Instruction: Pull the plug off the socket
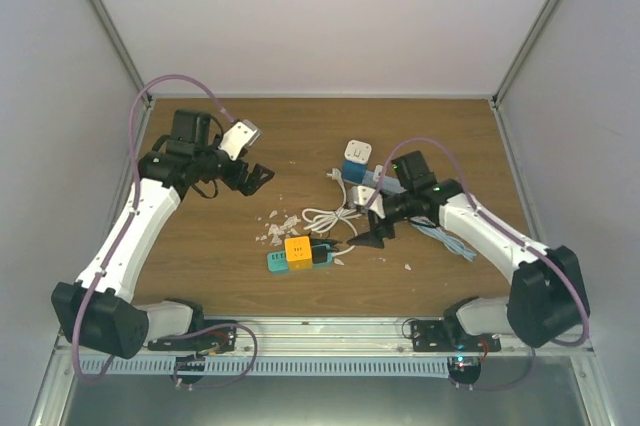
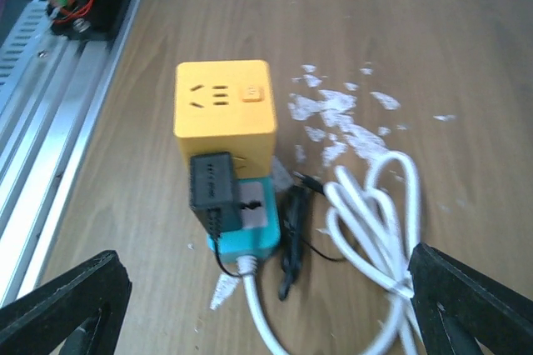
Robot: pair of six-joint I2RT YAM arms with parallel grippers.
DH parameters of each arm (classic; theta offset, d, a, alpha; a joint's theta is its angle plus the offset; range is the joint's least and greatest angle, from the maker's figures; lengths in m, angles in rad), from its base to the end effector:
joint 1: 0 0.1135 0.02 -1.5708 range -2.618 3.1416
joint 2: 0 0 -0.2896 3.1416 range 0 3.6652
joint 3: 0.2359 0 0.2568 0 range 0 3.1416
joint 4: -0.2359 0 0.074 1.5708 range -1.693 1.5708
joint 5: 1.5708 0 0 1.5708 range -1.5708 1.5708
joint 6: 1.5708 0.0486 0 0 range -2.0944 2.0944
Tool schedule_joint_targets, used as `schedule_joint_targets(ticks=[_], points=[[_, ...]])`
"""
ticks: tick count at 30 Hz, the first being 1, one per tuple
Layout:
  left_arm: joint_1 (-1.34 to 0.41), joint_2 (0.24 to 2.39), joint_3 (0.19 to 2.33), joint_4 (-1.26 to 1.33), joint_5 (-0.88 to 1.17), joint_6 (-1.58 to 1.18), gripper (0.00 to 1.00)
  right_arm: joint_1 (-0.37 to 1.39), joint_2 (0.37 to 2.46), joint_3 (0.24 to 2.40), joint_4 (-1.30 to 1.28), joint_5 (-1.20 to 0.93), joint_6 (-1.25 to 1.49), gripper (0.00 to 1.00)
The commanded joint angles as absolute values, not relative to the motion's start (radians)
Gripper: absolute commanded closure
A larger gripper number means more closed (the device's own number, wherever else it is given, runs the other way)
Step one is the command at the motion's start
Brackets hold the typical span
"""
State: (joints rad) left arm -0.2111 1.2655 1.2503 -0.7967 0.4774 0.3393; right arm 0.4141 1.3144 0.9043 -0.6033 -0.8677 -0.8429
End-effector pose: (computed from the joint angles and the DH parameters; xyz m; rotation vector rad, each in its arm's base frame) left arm 0.2536 -0.0772 0.3609 0.8442 2.1641 -0.5024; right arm 0.2187 0.1366 0.2597 -1.5862 1.6679 0.8940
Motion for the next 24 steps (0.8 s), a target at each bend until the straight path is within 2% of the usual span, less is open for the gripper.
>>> schedule_joint_targets(ticks=[1,12,24], points=[[-0.160,1.216,1.228,-0.765,0.526,0.258,0.01,0.542,1.376,0.905,-0.553,-0.804,-0.889,0.08],[-0.094,1.149,1.153,-0.726,0.536,0.194,0.01,0.719,1.537,0.926,-0.456,-0.669,-0.882,0.09],[-0.095,1.110,1.107,-0.714,0.489,0.226,0.01,0.775,1.673,0.912,-0.332,-0.544,-0.835,0.10]])
